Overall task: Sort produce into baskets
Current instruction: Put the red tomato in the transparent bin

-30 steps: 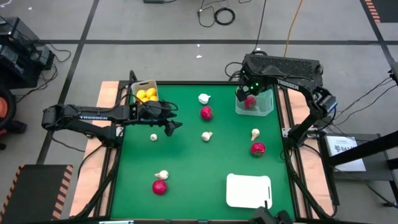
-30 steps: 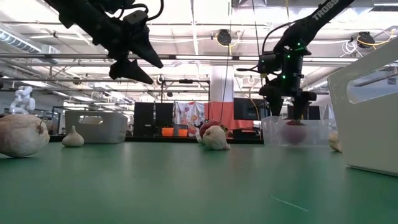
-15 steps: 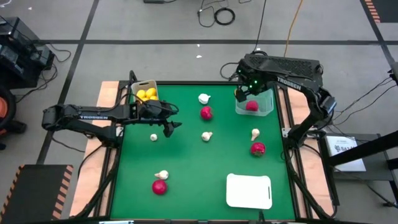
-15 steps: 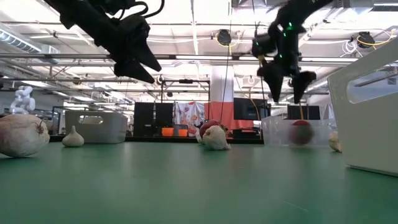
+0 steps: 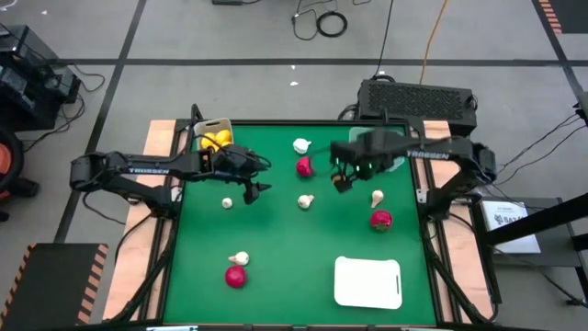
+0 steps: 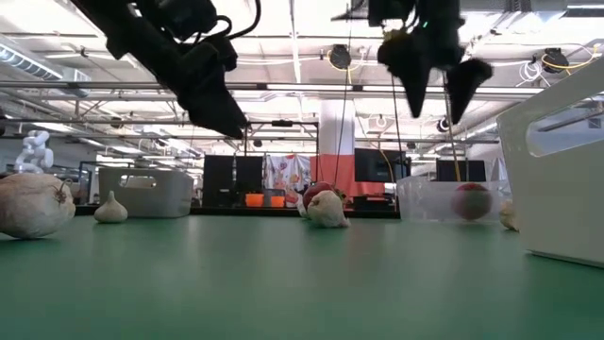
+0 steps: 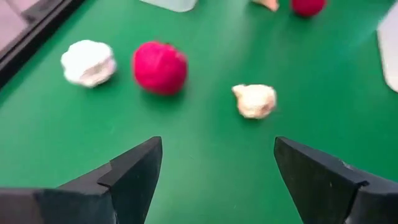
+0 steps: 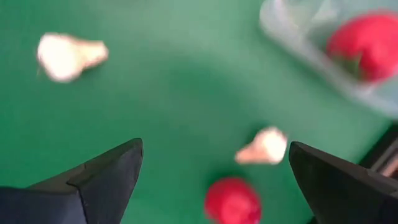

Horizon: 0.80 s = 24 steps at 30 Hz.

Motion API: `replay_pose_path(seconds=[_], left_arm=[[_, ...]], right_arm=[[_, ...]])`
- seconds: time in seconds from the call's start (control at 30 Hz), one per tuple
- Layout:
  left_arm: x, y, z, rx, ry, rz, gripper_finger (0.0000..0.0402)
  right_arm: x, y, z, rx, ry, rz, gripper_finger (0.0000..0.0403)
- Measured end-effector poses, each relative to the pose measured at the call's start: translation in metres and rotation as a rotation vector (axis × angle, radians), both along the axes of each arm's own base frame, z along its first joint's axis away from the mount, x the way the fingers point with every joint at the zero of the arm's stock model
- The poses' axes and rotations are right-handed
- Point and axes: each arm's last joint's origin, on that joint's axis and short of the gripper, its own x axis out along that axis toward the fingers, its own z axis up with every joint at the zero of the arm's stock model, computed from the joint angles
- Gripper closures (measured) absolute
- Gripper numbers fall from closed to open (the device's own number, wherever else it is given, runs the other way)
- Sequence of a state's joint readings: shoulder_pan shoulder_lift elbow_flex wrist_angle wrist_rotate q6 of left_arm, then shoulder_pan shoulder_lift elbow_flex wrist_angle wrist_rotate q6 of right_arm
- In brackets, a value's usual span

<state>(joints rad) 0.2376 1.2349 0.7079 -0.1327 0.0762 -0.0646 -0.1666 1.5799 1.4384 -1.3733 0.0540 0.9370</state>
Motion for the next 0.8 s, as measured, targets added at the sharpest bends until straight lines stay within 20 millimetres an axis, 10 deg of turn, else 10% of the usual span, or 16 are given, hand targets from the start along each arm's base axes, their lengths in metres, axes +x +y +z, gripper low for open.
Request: replay_pose_path(seconds=[0.33, 0.8], left_arm=[[0.012, 0.004, -0.011, -0.065, -0.032, -0.114, 0.0084], [0.016, 0.003, -0.010, -0.101, -0.071, -0.165, 0.0084]], right_arm=[[-0.012, 0.079, -0.011, 0.005, 0.116, -0.254, 0.0009], [-0.046, 0.089, -0.083, 0.018, 0.133, -0.360, 0.0009]])
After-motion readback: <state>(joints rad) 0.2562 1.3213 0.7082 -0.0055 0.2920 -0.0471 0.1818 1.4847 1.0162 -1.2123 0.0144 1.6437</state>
